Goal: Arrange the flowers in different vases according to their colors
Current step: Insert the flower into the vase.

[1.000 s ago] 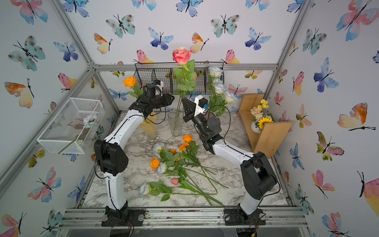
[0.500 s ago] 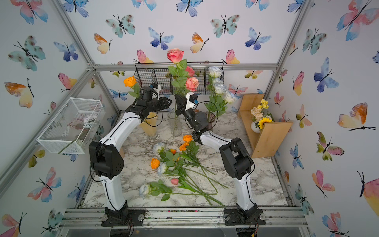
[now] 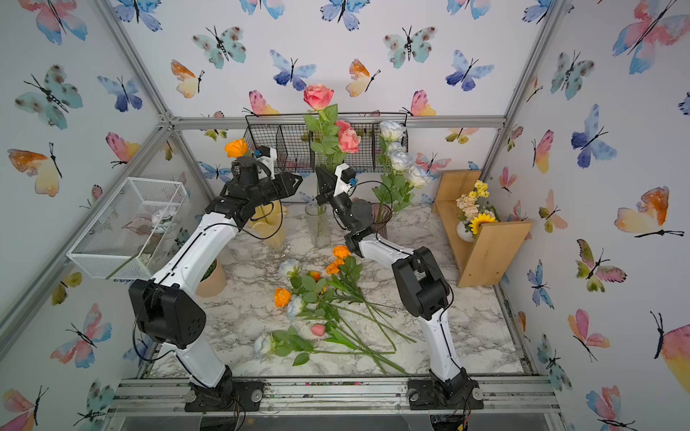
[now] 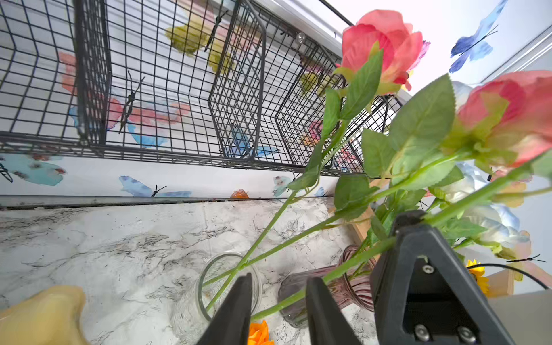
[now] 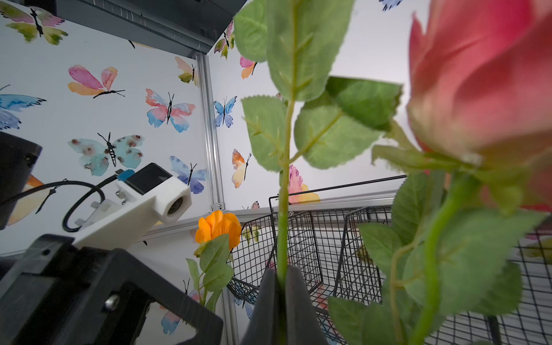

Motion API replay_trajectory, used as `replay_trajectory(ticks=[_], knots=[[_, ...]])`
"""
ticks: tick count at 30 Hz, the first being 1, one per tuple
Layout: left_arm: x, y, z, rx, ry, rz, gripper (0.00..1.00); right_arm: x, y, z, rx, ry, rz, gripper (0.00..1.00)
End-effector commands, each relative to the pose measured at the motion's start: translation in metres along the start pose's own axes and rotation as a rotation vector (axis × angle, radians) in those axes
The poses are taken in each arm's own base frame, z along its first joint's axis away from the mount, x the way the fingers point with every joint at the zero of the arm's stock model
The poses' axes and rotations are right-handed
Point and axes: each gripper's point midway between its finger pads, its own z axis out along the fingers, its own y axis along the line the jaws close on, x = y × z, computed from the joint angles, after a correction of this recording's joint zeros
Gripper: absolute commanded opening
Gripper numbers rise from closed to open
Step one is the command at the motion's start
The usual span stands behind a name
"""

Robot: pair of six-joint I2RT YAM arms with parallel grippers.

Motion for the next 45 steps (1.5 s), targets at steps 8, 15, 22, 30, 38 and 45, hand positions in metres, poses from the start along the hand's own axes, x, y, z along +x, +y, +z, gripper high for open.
replay_trajectory(ticks=[8, 15, 22, 30, 38, 45], knots=[[0.002, -0.007, -0.028, 0.008, -0.034, 0.020, 0.50, 0.054, -0.014, 0.011, 0.021, 0.139, -0.010, 0.03], [0.011, -0.009, -0.045, 0.011, -0.042, 0.015, 0.53, 0.066, -0.015, 0.005, 0.022, 0.161, 0.017, 0.03], [0.012, -0.009, -0.049, 0.006, -0.046, 0.020, 0.54, 0.049, -0.012, 0.017, 0.010, 0.137, 0.000, 0.02], [0.019, -0.004, -0.046, -0.005, -0.034, 0.015, 0.54, 0.042, -0.010, 0.024, 0.002, 0.138, -0.012, 0.02], [0.019, -0.002, -0.049, -0.012, -0.038, 0.021, 0.57, 0.073, -0.016, -0.001, 0.045, 0.213, 0.012, 0.03], [0.020, -0.004, -0.051, -0.006, -0.032, 0.021, 0.59, 0.051, -0.013, -0.009, 0.083, 0.227, 0.020, 0.60]])
